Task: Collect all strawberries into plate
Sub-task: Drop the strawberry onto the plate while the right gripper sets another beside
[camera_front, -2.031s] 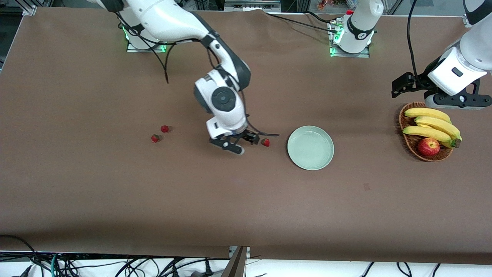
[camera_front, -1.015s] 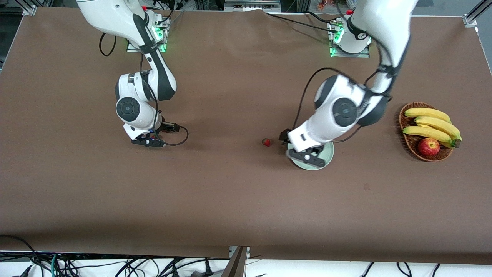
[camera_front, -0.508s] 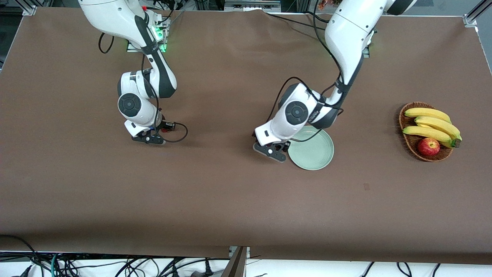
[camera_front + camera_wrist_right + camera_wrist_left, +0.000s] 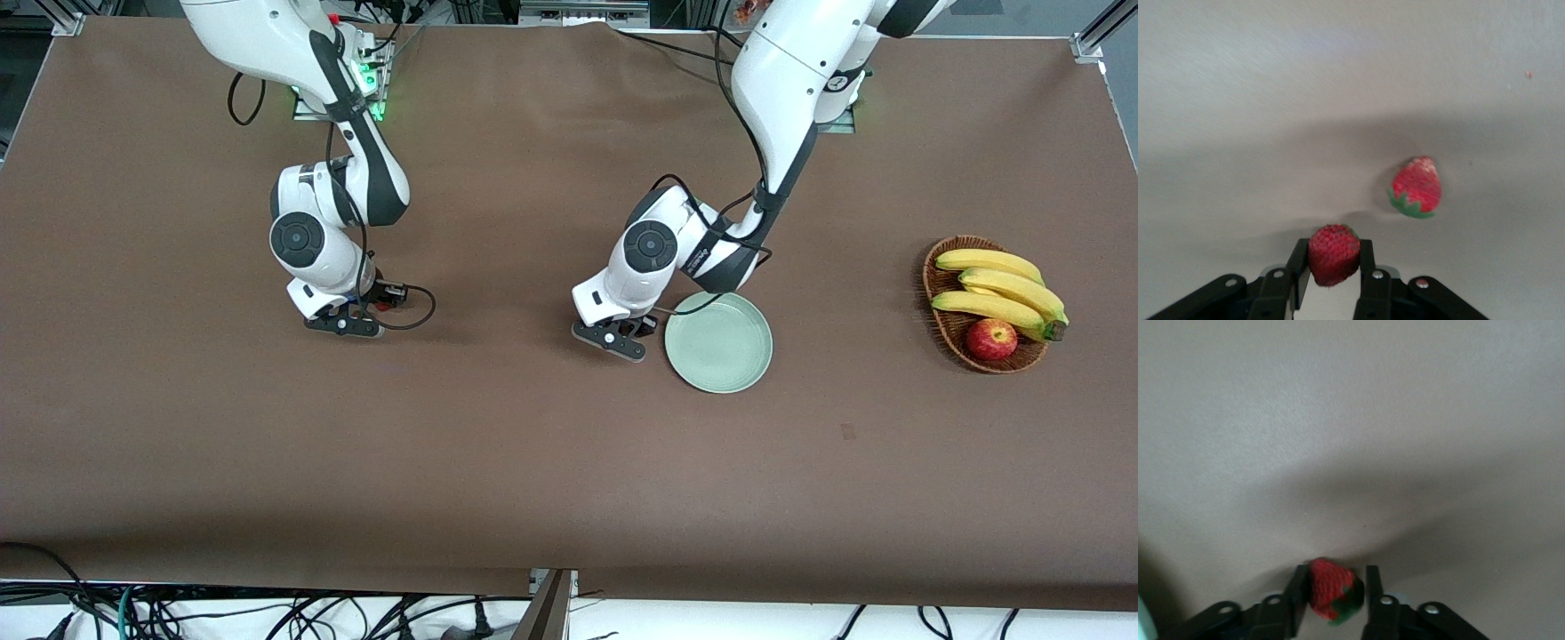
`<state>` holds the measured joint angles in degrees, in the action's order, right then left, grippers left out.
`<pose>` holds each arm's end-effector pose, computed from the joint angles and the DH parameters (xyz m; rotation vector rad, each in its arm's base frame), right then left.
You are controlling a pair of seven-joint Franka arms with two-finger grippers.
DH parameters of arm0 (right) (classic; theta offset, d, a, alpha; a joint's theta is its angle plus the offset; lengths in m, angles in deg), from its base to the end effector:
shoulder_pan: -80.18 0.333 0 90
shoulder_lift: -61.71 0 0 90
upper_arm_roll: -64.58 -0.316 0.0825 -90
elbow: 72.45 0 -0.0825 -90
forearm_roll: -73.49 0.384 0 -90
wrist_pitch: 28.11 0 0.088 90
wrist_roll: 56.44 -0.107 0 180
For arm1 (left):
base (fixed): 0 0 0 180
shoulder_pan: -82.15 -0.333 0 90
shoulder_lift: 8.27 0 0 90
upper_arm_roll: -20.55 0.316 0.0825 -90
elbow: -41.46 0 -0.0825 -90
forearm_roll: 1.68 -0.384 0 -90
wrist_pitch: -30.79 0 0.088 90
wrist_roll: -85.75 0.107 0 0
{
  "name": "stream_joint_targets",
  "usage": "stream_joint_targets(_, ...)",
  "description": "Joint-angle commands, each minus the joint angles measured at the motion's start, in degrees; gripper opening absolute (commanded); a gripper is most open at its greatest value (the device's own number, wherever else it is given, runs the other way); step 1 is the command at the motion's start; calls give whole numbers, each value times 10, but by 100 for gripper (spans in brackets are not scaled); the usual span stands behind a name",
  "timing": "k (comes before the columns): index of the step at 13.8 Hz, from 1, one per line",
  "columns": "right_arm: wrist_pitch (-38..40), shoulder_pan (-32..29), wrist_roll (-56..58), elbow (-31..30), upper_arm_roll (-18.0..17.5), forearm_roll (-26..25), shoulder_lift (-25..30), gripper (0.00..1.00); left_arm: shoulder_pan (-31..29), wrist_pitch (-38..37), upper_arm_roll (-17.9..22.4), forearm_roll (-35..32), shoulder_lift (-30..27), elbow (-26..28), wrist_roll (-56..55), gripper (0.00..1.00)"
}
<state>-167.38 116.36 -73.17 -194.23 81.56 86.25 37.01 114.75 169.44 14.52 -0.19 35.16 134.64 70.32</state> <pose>0.5330 0.1850 0.2042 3.1149 -0.1777 -0.1512 0.5470 -0.4258 0.1819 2.9964 -0.5385 -0.0090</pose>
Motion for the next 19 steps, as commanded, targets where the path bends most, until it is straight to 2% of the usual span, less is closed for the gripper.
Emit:
stream_joint_targets(1,51,4,-6,53,-15,37,11,18,9,-2,8,-13,2,1,-16,15)
stream_joint_targets(2,73,6,-19,84,-17,55,8,18,6,-10,8,-13,-3,0,-16,8)
stream_joint_targets(3,92,8,-36,109,-20,58,3,18,-1,-35,8,-13,-18,-4,-15,8)
stream_joint_targets(5,105,22,-79,161,-21,59,-10,18,-25,-153,15,-13,-61,-31,-11,9)
stream_joint_targets(6,114,22,-99,189,-34,63,-19,18,-47,-205,14,-13,-76,-44,-9,10)
stream_joint_targets(9,114,22,-173,277,-67,129,-75,18,-97,-283,14,-13,-93,-70,65,10)
stream_joint_targets(12,88,24,-292,382,-128,140,-154,19,-159,-286,13,-15,-83,-62,257,12)
stream_joint_targets(13,60,31,-334,411,-140,140,-178,19,-163,-270,14,-17,-68,-59,296,13)
stream_joint_targets(15,-10,58,-415,449,-156,141,-217,19,-187,-207,10,-17,-58,-20,335,14)
stream_joint_targets(16,-48,73,-452,467,-158,141,-234,19,-188,-172,8,-16,-60,5,341,24)
stream_joint_targets(17,-75,85,-486,481,-159,141,-247,20,-186,-156,8,-16,-60,15,341,24)
stream_joint_targets(18,-96,98,-514,493,-159,141,-258,20,-185,-156,8,-16,-60,15,338,40)
stream_joint_targets(19,-104,100,-518,494,-158,140,-259,21,-184,-156,8,-16,-61,16,337,85)
